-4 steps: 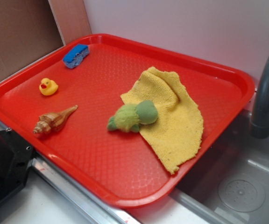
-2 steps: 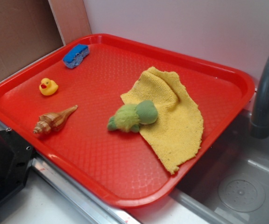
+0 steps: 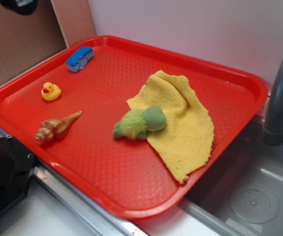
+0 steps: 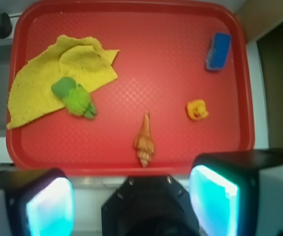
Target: Grab the green animal.
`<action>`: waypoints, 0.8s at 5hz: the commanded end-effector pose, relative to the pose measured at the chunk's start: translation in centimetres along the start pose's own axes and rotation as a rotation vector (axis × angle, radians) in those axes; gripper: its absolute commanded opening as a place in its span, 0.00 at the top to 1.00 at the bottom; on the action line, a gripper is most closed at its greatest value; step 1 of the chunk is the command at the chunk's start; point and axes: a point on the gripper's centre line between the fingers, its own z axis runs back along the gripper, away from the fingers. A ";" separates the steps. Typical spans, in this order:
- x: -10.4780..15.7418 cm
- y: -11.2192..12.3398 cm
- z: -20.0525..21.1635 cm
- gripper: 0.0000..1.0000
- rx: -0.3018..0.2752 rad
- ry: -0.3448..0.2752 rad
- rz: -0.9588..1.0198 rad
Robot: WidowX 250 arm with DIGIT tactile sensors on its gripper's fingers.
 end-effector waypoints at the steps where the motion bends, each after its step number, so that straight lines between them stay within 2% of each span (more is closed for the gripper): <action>1: 3.6 -3.0 -4.2 0.00 -0.011 -0.055 -0.132; 2: 4.6 -4.3 -6.5 0.00 -0.011 -0.085 -0.178; 3: 4.7 -6.0 -9.6 0.00 -0.043 -0.076 -0.235; 4: 5.2 -7.0 -12.7 0.00 -0.004 -0.045 -0.259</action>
